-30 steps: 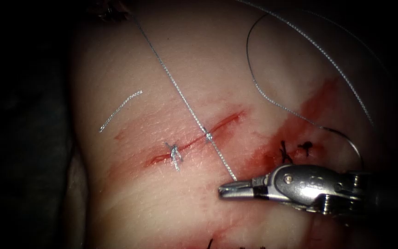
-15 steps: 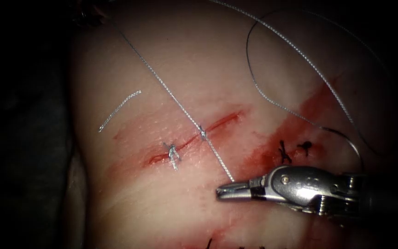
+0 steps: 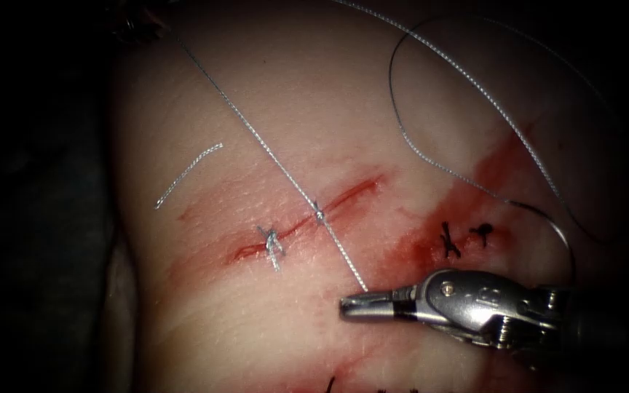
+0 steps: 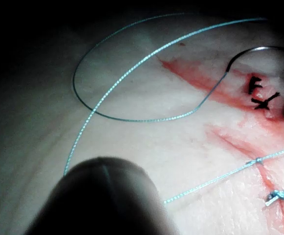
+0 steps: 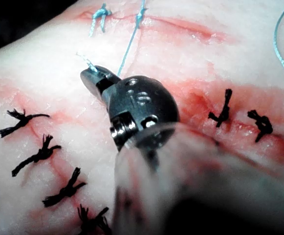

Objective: Wound Closure

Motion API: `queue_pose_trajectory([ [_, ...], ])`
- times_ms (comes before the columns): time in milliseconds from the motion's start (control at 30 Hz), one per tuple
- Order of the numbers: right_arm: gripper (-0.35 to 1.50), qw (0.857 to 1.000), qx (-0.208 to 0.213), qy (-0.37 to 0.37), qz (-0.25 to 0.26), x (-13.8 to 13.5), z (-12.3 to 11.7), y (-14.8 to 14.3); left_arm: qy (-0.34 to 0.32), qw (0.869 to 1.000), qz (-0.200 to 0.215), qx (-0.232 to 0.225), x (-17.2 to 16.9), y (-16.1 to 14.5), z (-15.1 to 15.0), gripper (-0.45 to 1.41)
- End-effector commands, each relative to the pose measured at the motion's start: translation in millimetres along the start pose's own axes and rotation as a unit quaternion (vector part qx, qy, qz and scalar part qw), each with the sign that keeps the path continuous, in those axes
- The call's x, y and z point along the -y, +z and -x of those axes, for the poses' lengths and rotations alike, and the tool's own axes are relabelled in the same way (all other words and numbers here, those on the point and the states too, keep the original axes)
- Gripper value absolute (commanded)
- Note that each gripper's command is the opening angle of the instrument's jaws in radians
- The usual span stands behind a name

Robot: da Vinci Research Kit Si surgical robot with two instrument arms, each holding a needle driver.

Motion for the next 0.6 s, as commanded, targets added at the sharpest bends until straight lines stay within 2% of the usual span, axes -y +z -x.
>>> queue_pose_trajectory([
  [33,-0.35,1.000,0.000,-0.001,-0.001,-0.1,0.0,0.8,0.000,1.000,0.000,-0.002,-0.3,0.4,-0.6,-0.45],
  [600,-0.35,1.000,0.008,0.009,-0.006,0.7,0.9,0.4,-0.003,1.000,-0.002,0.001,-0.1,0.4,-0.4,-0.45],
])
